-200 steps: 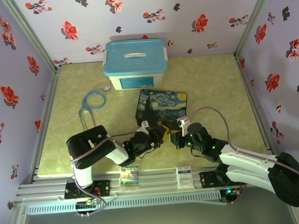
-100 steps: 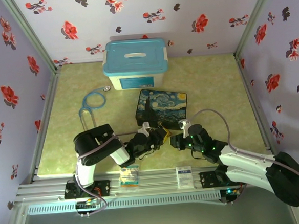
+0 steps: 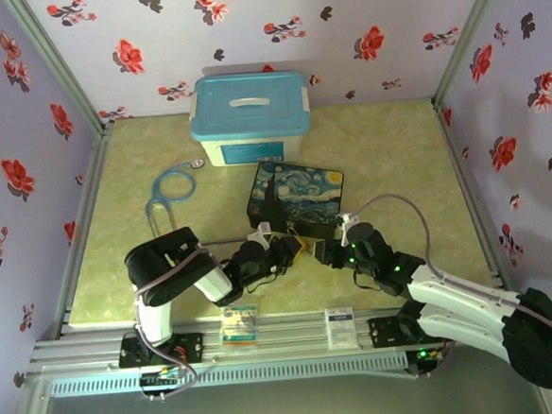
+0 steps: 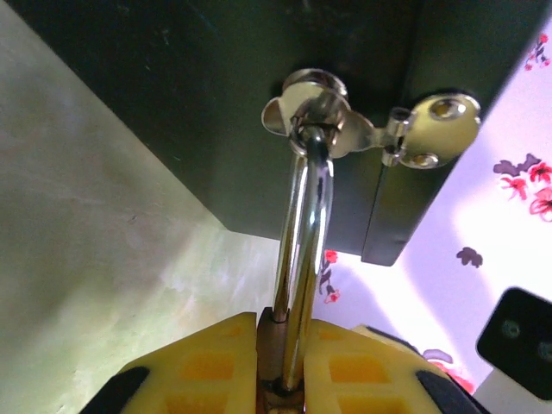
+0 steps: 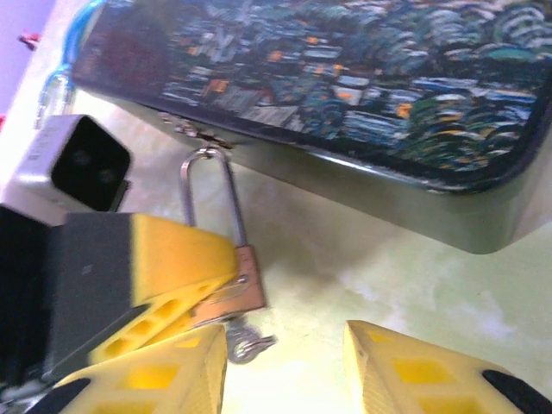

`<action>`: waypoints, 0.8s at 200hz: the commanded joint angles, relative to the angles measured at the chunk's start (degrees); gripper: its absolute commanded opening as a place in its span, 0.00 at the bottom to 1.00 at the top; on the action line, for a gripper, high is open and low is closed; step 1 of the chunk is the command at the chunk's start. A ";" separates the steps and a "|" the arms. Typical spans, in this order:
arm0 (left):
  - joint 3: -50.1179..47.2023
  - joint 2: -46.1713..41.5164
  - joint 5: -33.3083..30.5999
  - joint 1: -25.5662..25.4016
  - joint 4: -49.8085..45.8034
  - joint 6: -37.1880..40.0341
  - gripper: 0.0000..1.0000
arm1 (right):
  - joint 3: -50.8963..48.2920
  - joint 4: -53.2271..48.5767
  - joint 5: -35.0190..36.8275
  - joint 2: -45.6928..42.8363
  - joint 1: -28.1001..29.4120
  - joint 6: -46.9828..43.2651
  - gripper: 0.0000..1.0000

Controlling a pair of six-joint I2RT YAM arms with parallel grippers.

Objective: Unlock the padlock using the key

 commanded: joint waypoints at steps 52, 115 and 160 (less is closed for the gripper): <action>0.71 -8.27 -2.07 -0.12 -30.57 8.40 0.00 | 4.64 4.13 4.26 9.17 -0.95 3.57 0.33; 8.71 -9.97 -4.41 -0.96 -55.90 20.72 0.03 | 4.99 5.30 5.21 11.95 -0.95 3.33 0.30; 11.14 -13.19 -9.89 -1.49 -68.83 25.80 0.05 | 5.00 6.51 4.64 13.49 -0.97 3.33 0.28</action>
